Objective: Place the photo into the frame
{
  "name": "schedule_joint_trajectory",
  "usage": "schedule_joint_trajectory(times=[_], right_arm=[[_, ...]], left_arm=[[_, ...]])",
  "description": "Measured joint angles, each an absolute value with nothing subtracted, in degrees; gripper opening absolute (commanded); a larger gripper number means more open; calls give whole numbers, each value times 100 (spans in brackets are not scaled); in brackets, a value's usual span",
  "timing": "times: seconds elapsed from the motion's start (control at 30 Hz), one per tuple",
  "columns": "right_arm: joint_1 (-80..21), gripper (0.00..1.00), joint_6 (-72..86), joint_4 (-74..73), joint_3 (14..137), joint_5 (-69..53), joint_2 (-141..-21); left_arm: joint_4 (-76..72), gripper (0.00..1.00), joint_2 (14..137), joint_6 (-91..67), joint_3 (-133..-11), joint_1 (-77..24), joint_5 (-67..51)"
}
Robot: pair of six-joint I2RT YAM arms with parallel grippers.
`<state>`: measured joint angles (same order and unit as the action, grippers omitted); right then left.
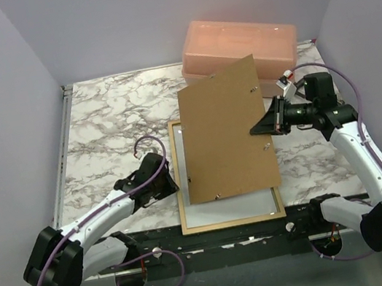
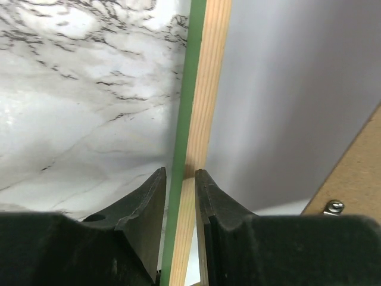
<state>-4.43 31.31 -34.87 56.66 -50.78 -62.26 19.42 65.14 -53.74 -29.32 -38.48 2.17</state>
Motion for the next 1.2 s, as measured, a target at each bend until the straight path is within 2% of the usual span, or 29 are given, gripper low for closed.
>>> schedule_joint_trajectory(times=[0.23,0.4,0.5,0.73,1.0,1.2], right_arm=[[-443,1,3094,-3441,5286,-5312,-6259],[-443,1,3057,-3441,5135,-5363,-6292],[-443,1,3052,-3439,5133,-5341,-6289],[-443,0,3055,-3439,5133,-5290,-6289],[-443,1,3055,-3439,5133,-5231,-6289],[-443,1,3026,-3424,5002,-5256,-6289]], left_arm=[[2137,36,6073,-5282,-2670,-3592,276],[2241,64,6001,-5194,-2574,-3463,266],[2126,68,5839,-5124,-2554,-3457,141],[1577,62,5861,-5076,-2552,-3476,-209],[1299,33,6726,-5153,-2698,-3719,-132],[1474,28,6877,-5319,-2847,-3787,139]])
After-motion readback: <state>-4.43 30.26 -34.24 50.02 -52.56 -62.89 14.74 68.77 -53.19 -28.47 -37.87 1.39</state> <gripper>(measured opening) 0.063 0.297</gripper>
